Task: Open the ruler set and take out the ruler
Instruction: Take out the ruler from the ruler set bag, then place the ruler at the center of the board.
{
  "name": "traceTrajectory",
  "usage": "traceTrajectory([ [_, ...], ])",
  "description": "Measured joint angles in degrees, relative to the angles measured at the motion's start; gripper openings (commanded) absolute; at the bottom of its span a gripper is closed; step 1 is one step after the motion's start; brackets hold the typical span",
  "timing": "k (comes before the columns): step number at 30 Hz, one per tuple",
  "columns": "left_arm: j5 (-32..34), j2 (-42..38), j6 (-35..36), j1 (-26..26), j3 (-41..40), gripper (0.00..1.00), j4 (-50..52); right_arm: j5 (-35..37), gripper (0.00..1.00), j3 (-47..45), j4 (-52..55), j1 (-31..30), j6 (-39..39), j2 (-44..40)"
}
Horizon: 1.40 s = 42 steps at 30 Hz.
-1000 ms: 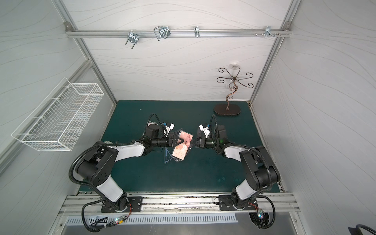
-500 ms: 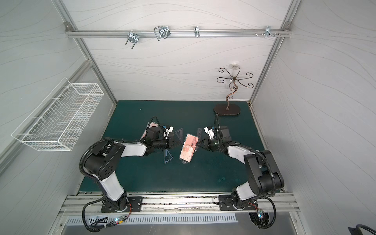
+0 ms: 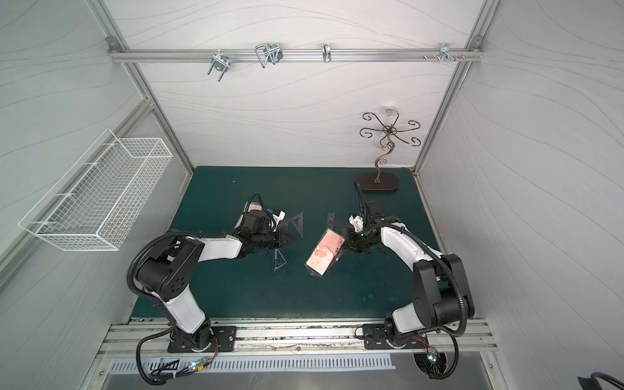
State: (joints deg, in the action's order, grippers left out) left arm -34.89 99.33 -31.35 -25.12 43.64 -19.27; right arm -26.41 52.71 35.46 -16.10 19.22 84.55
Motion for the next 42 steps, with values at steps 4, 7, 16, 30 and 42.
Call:
traceTrajectory([
  [4,1.4,-1.3,1.3,0.0,0.3,0.04,1.0,-0.4,0.00,3.1,-0.6,-1.7,-0.8,4.3],
  [7,2.0,-1.7,2.0,0.0,0.3,0.05,2.0,-0.6,0.00,7.2,-1.6,-5.0,-0.9,8.6],
  [16,5.1,-6.2,3.9,0.0,-0.3,0.05,6.0,4.5,0.00,14.7,2.6,-6.8,-2.0,16.4],
  [30,11.9,-9.0,5.4,0.9,-0.5,0.12,8.9,5.9,0.00,10.0,5.0,-4.3,-3.4,6.5],
  [42,19.1,-11.6,5.4,1.5,-0.5,0.20,11.1,5.5,0.00,3.9,2.6,8.3,-2.8,-8.5],
])
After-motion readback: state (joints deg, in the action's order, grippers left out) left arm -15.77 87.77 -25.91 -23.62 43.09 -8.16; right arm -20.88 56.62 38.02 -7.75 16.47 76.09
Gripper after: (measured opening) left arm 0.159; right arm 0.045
